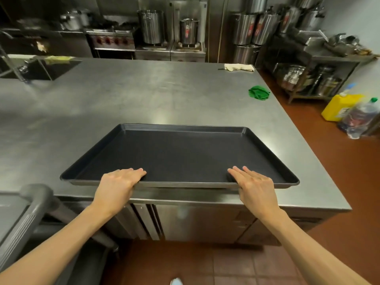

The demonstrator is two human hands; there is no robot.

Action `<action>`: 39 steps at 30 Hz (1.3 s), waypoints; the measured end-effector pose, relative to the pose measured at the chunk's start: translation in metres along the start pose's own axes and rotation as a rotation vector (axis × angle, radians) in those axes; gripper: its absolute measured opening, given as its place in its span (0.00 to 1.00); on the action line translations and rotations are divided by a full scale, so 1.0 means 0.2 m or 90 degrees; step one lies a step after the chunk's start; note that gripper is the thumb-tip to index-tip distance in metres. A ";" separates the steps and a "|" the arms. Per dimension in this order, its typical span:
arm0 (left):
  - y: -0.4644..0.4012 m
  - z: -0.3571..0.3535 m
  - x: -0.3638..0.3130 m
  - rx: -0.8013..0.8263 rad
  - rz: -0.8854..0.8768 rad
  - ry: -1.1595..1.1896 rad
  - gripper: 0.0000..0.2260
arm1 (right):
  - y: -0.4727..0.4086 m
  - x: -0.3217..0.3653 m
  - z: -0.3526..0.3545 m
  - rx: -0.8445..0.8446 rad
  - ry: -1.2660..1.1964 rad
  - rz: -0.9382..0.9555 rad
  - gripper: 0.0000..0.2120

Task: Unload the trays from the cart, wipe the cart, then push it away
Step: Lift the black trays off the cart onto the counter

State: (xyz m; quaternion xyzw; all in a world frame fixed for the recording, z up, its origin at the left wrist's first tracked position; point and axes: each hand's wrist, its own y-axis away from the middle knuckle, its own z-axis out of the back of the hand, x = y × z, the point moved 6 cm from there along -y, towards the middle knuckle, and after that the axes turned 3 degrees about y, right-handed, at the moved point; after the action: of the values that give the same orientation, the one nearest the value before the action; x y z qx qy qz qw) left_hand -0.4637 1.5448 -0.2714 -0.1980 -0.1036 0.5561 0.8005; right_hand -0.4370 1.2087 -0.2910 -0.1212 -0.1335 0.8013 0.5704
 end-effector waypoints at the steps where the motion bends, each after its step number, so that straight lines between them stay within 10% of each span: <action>1: -0.06 -0.05 0.04 0.006 0.006 0.002 0.20 | -0.06 -0.01 -0.05 0.001 0.001 -0.002 0.32; 39: -0.40 -0.77 0.49 0.125 -0.028 0.006 0.28 | -0.53 -0.08 -0.73 0.095 0.042 0.006 0.29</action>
State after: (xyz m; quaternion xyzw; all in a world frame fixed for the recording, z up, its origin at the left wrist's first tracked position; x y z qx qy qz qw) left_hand -0.3013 1.5811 -0.3807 -0.1187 -0.0493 0.5452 0.8284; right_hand -0.2878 1.2372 -0.3886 -0.1056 -0.0538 0.8072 0.5782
